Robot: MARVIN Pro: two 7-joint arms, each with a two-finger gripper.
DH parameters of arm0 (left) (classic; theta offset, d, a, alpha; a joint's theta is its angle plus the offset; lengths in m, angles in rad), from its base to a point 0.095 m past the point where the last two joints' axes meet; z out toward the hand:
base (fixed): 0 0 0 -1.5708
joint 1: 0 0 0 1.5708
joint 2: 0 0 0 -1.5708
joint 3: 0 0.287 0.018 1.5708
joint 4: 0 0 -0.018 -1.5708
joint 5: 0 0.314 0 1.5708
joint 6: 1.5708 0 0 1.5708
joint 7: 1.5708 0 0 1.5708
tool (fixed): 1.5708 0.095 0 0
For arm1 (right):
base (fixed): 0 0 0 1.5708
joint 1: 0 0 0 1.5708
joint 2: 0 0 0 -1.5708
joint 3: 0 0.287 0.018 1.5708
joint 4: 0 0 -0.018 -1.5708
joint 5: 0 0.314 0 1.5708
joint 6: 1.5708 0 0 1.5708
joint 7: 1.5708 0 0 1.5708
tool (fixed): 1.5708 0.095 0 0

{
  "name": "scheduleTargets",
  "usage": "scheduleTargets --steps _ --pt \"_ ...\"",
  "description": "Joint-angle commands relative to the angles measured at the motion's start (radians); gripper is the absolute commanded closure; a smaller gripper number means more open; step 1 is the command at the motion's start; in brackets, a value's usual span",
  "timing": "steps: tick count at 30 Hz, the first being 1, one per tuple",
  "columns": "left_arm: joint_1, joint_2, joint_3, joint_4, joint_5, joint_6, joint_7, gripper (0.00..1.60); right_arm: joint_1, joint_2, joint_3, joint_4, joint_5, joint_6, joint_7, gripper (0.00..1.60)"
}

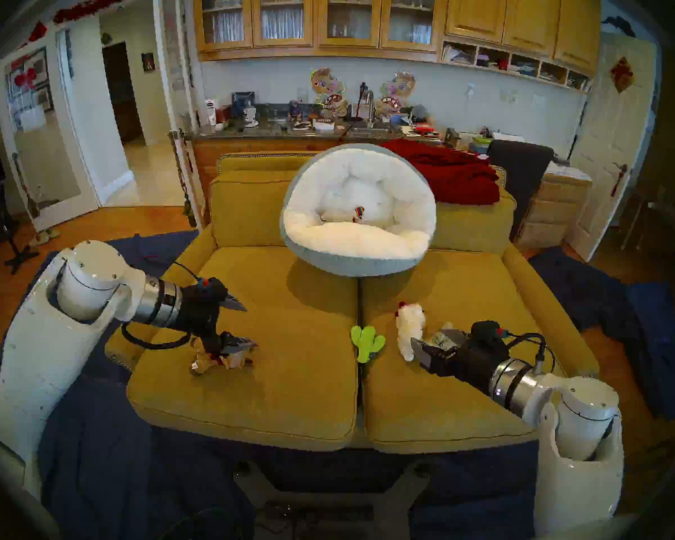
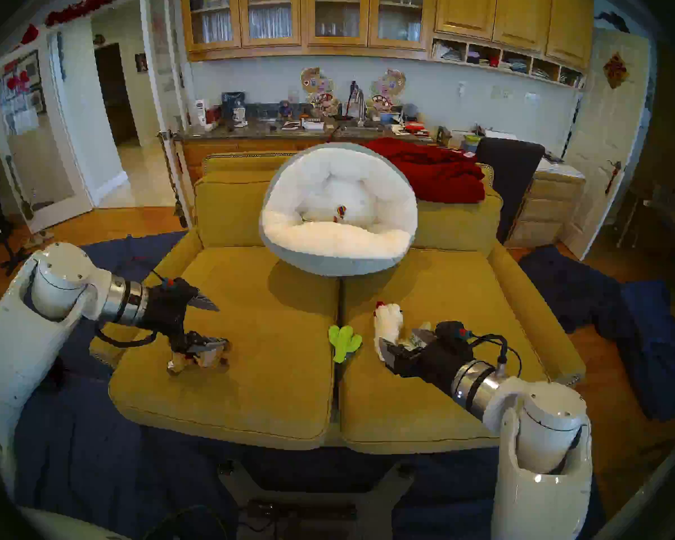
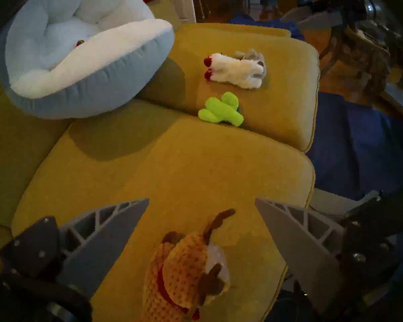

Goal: Put toys into dog bed

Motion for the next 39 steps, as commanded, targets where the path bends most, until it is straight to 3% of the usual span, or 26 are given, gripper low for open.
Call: scheduleTargets --steps 1,13,39 --pt "-0.014 0.021 -0.015 -0.01 -0.01 -0.018 -0.024 0.0 0.01 0.003 -0.002 -0.032 0.0 -0.008 0.0 0.0" --pt "0.008 0.057 -0.014 -0.015 0.014 -0.034 -0.048 0.0 0.01 0.003 -0.002 -0.032 -0.001 -0.008 0.0 0.0" --pt "0.031 0.056 0.01 0.01 0.086 -0.053 -0.026 0.0 0.01 0.002 -0.002 -0.032 -0.001 -0.008 0.0 0.0"
